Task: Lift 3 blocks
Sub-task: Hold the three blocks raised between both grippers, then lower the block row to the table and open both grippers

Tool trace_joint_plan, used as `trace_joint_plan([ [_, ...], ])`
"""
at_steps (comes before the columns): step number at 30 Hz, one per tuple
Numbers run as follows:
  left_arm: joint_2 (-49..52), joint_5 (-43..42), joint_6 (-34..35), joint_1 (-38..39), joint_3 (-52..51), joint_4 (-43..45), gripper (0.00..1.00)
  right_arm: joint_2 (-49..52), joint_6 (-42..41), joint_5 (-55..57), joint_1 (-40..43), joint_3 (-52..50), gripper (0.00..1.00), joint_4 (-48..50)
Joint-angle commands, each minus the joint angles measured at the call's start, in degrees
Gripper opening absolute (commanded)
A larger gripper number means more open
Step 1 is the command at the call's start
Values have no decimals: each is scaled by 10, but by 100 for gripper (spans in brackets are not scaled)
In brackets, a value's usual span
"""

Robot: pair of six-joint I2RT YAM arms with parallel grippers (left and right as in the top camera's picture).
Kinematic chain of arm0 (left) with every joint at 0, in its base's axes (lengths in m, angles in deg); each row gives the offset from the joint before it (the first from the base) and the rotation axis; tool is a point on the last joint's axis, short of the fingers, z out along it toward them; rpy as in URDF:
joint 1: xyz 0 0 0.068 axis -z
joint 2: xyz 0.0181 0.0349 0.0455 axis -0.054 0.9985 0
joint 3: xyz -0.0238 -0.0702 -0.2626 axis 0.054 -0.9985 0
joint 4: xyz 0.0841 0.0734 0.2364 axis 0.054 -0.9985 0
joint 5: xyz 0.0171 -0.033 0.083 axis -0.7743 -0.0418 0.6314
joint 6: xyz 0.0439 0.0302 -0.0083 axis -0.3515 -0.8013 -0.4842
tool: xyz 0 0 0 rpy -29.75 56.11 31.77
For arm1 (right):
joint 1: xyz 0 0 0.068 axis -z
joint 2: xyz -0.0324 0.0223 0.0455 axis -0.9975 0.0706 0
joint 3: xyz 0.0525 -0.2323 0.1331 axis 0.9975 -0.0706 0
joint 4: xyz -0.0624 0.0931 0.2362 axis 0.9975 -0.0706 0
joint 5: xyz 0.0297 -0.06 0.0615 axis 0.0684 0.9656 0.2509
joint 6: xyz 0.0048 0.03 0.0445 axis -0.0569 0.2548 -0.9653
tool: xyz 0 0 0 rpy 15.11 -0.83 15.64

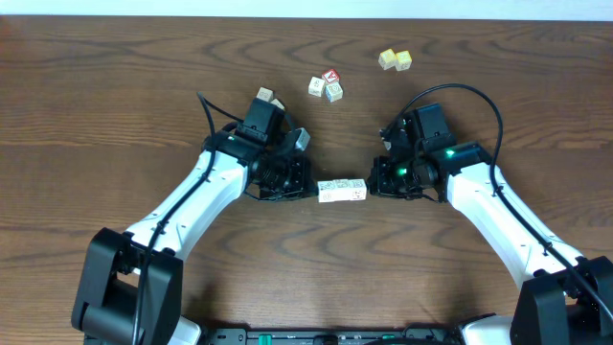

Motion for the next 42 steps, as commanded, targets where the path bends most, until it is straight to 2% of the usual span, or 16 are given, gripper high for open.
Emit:
trace_joint_plan([
  [1, 4, -56, 14, 32, 17, 21, 7, -10, -10, -128, -34, 5, 1, 8],
  [17, 35, -45, 23, 33, 17, 22, 7, -10, -14, -128, -34, 2, 1, 13],
  [26, 36, -44, 23, 34, 17, 33, 7, -9, -40, -141, -34, -37, 1, 71],
  [36, 40, 11, 47, 63, 15, 39, 7, -9, -48, -141, -34, -59, 1, 101],
  [42, 58, 11, 59, 71, 15, 55, 7, -9, -48, -141, -34, -59, 1, 101],
])
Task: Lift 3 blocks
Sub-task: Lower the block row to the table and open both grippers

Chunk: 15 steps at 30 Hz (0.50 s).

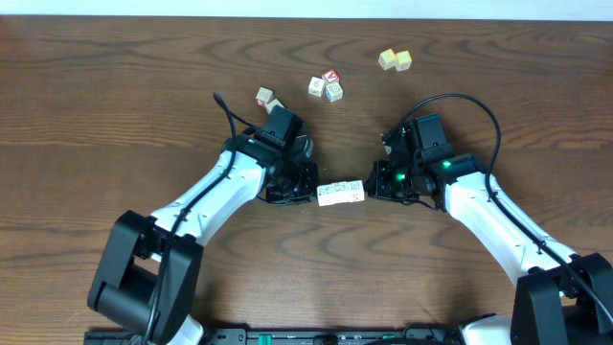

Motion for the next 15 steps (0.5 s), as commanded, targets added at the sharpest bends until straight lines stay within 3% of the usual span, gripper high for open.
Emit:
trace_joint_plan([
  [1, 13, -84, 12, 32, 15, 34, 7, -8, -10, -141, -34, -1, 1, 10],
  [15, 22, -84, 12, 32, 15, 41, 7, -8, -30, -124, -50, -33, 1, 59],
])
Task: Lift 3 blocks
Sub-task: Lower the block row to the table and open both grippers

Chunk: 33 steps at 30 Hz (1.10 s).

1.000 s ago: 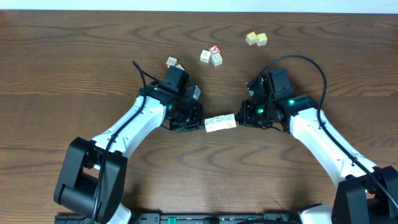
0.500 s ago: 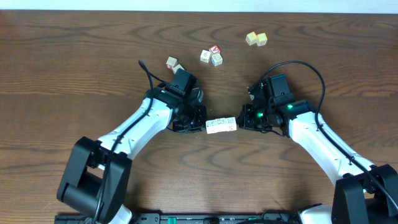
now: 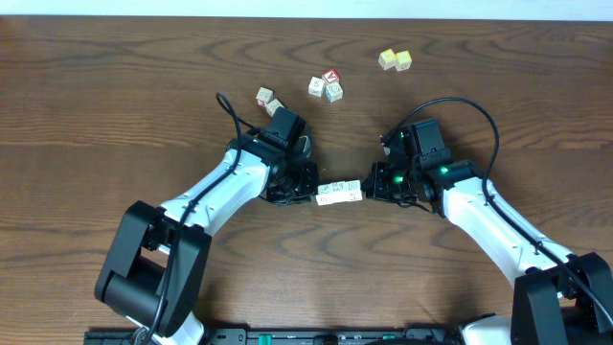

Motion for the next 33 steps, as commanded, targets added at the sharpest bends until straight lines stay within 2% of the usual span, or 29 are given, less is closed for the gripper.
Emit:
trace_joint_plan([
  [1, 5, -101, -1, 31, 15, 27, 7, -5, -14, -127, -45, -5, 1, 8],
  [10, 11, -98, 0, 31, 13, 29, 7, -1, -16, -97, -62, -7, 1, 10],
  [24, 45, -75, 23, 50, 12, 44, 7, 58, -16, -97, -66, -6, 1, 43],
  [33, 59, -69, 22, 49, 12, 52, 7, 59, -16, -56, -66, -9, 1, 25],
])
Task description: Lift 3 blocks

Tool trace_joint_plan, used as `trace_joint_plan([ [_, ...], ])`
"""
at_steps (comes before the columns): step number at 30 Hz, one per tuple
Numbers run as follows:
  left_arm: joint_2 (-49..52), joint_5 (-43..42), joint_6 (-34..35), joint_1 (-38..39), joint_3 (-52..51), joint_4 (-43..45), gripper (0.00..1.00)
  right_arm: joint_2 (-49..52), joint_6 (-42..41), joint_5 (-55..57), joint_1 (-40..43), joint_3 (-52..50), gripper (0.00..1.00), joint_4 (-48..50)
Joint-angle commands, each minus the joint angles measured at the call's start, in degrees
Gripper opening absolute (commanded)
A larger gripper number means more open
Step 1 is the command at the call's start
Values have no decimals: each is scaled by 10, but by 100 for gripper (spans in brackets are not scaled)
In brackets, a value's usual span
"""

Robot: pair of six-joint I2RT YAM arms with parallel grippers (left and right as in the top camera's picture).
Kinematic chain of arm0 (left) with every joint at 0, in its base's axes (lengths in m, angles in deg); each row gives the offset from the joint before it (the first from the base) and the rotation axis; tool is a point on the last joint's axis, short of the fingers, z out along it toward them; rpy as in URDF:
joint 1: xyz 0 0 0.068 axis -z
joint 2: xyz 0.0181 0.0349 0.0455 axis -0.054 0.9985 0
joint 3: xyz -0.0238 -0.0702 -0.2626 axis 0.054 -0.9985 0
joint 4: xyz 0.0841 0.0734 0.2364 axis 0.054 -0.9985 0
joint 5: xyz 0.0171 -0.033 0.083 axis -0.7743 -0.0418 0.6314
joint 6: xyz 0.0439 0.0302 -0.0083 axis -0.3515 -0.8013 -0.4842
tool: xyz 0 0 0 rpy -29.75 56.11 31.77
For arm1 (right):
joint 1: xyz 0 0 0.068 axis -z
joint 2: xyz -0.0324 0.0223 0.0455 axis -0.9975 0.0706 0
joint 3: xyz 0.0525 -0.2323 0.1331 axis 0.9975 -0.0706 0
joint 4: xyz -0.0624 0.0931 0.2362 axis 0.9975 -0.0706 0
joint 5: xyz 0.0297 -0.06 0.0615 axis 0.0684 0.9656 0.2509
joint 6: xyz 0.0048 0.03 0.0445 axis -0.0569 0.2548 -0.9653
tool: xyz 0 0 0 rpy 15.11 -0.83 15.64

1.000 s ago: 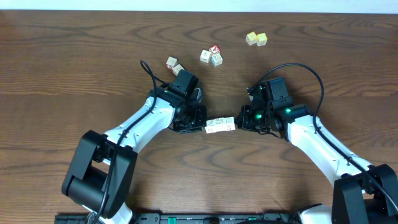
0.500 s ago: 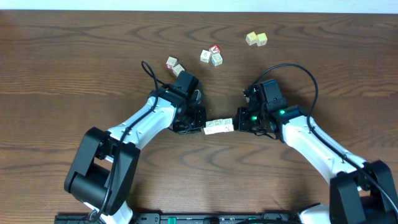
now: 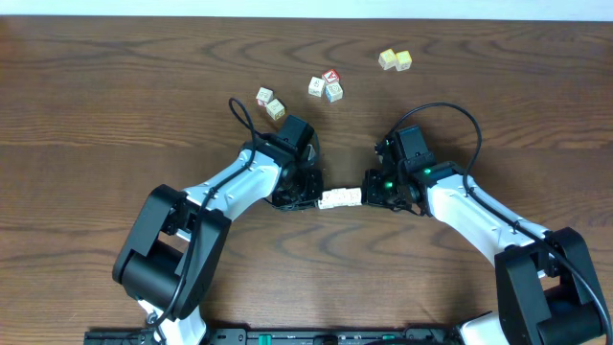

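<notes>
A short row of white lettered blocks (image 3: 340, 199) lies end to end at the table's middle, slightly tilted, its right end farther back. My left gripper (image 3: 310, 195) presses against the row's left end and my right gripper (image 3: 371, 190) against its right end. Both sets of dark fingers look closed together, with the row clamped between the two grippers. From overhead I cannot tell whether the row rests on the wood or hangs just above it.
Two loose blocks (image 3: 270, 103) sit behind the left arm. A cluster of three blocks (image 3: 327, 86), one with red on it, lies farther back at centre. Two yellowish blocks (image 3: 395, 60) lie at the back right. The dark wooden table (image 3: 96, 115) extends all around.
Both grippers and the row between them have shifted a little toward the front of the table. The row is more tilted and looks slightly shorter from above.
At first the row lay level between the two grippers, the left arm covering part of the two loose blocks behind it. Both arms then closed in on the row's ends, uncovering those blocks. Now the row is squeezed between them, tilted and nearer the front.
</notes>
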Motion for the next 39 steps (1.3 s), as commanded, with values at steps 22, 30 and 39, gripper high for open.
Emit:
trace_joint_plan([
  [22, 5, 57, 3, 31, 20, -27, 7, 12, 14, -4, -17, -5, 2, -23],
  [30, -14, 160, 3, 31, 36, -82, 7, 11, 31, 100, 24, 46, 1, -122],
  [39, -110, 260, 3, 5, 83, -232, 8, -24, 31, 113, 51, 145, 2, -290],
])
